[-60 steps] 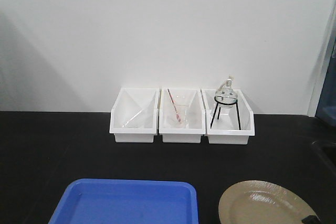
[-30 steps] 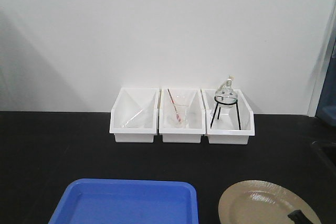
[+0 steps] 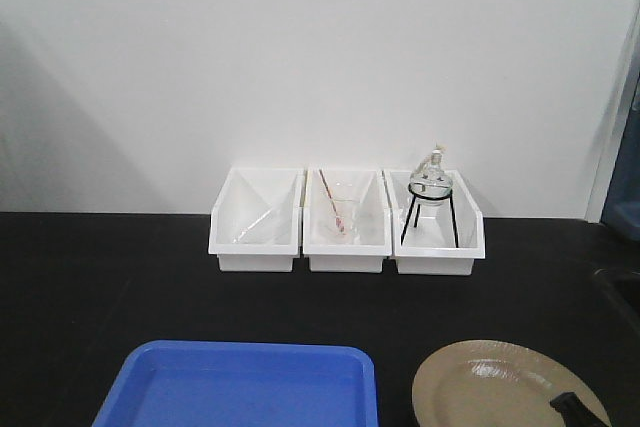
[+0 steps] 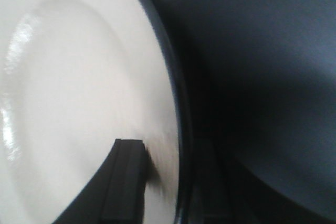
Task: Place disk in tray to left cabinet
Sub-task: 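Grasp the beige plate rim with the right gripper and lift it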
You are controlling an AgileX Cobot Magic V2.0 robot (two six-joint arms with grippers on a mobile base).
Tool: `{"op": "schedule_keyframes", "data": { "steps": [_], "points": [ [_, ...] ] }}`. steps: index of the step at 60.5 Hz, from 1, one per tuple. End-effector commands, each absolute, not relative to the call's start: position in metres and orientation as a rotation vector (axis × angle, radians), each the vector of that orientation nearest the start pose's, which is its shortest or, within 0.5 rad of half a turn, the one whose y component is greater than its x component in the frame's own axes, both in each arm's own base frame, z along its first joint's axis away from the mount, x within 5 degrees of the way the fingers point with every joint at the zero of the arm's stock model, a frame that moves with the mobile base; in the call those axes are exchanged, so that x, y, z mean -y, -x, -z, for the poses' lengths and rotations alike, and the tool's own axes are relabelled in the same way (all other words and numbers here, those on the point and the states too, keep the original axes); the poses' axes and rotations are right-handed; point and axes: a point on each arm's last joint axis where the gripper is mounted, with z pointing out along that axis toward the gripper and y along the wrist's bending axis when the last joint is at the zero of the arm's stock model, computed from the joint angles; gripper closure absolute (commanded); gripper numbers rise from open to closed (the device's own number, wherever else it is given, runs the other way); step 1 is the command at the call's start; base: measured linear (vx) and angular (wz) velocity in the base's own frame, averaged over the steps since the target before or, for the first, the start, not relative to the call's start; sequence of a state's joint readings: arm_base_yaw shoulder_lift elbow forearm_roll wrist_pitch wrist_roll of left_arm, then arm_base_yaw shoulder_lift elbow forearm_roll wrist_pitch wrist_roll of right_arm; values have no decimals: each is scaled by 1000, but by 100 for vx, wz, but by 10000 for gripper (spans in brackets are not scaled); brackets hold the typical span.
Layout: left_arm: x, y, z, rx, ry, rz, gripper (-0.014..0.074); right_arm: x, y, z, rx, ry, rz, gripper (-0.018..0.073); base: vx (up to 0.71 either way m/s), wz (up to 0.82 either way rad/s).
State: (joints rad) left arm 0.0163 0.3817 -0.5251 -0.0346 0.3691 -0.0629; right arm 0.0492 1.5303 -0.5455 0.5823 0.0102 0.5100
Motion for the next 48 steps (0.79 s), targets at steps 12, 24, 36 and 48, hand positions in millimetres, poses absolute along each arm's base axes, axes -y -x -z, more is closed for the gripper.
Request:
{"op": "schedule_keyframes", "data": {
  "steps": [12, 24, 36, 48],
  "points": [
    [0, -82, -347, -1610, 85, 73, 217, -9, -258, -204, -2002, -1070, -527, 568, 0, 0],
    [0, -82, -347, -1610, 85, 73, 217, -8, -249, -230, -1910, -1025, -575, 566, 0, 0],
    [0, -82, -347, -1610, 85, 73, 217, -7, -242, -247, -1828, -1025, -621, 565, 0, 0],
    [0, -82, -347, -1610, 85, 73, 217, -10, -251, -268, -1775, -1084, -716, 565, 0, 0]
  ]
}}
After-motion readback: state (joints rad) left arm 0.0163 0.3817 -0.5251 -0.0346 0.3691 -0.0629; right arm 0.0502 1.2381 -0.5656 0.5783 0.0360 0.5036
